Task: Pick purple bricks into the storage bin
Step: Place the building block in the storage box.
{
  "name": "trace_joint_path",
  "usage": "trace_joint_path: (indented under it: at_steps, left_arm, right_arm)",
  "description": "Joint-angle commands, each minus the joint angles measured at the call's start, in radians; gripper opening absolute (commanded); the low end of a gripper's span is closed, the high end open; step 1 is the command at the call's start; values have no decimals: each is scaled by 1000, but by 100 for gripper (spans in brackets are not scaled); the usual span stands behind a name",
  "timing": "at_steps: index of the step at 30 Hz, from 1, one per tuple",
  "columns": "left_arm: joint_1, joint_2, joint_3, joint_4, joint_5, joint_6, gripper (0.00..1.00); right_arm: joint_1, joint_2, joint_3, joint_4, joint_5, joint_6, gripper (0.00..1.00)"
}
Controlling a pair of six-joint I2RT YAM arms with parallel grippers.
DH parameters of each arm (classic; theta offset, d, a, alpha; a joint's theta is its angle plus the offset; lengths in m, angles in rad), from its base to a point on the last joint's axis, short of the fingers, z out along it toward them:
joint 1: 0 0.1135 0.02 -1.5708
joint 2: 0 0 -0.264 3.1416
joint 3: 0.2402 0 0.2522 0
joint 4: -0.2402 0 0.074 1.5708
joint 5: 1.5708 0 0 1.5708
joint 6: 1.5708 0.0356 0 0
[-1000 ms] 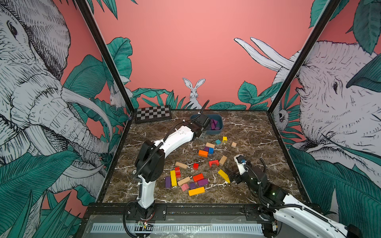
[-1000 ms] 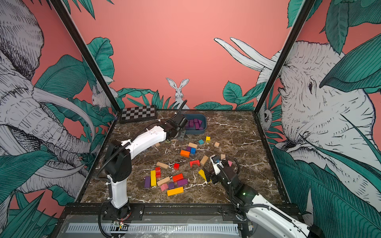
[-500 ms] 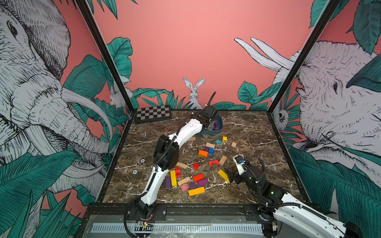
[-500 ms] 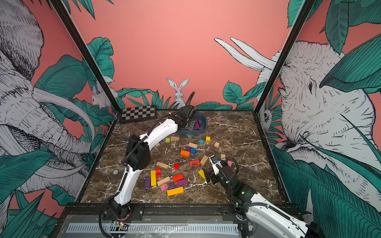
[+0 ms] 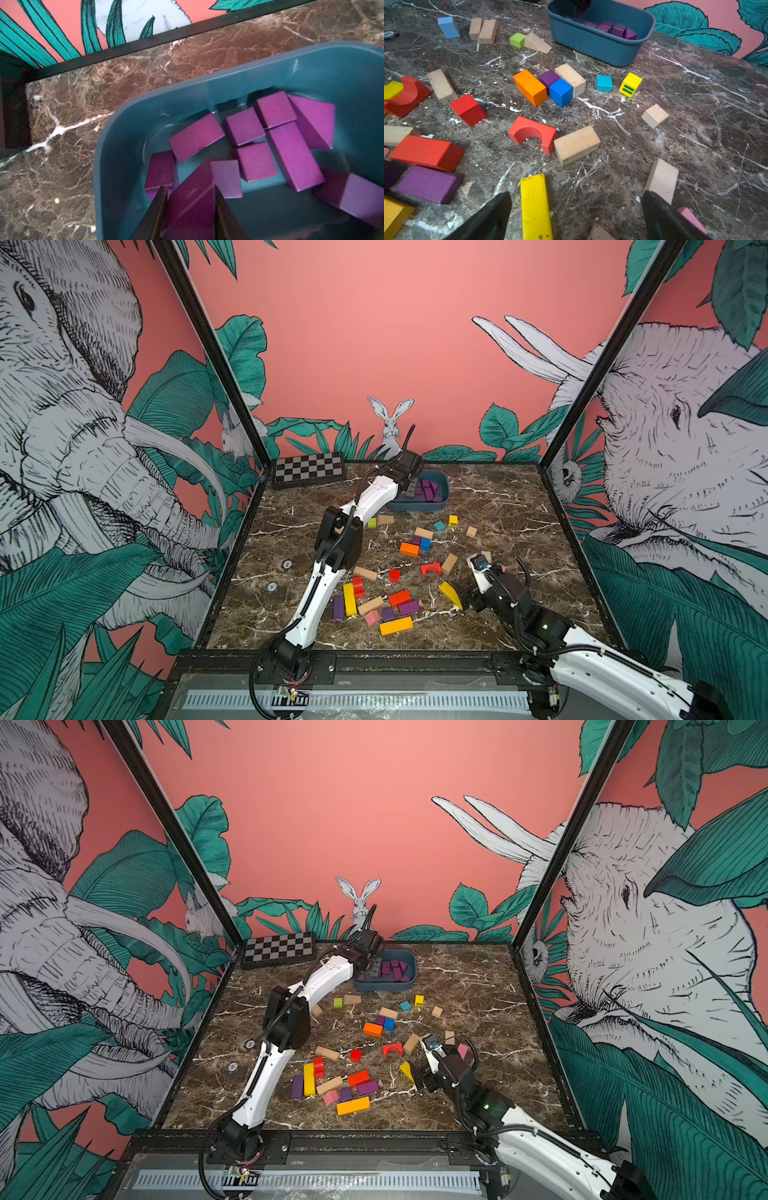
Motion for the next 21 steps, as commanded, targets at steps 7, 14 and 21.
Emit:
trace_joint_path:
  at_steps: [7, 14, 21]
  left_arm:
    - [-9, -14, 37, 23, -31, 49, 58]
    - [-14, -165, -55, 64, -75, 88, 72]
    - [-57, -577, -416, 190, -201, 191, 99]
  right_arm:
    - [3, 41, 24, 42, 2, -8, 99]
    - [3, 46, 26, 43, 5, -5, 99]
    - [3, 104, 49, 39, 70, 17, 99]
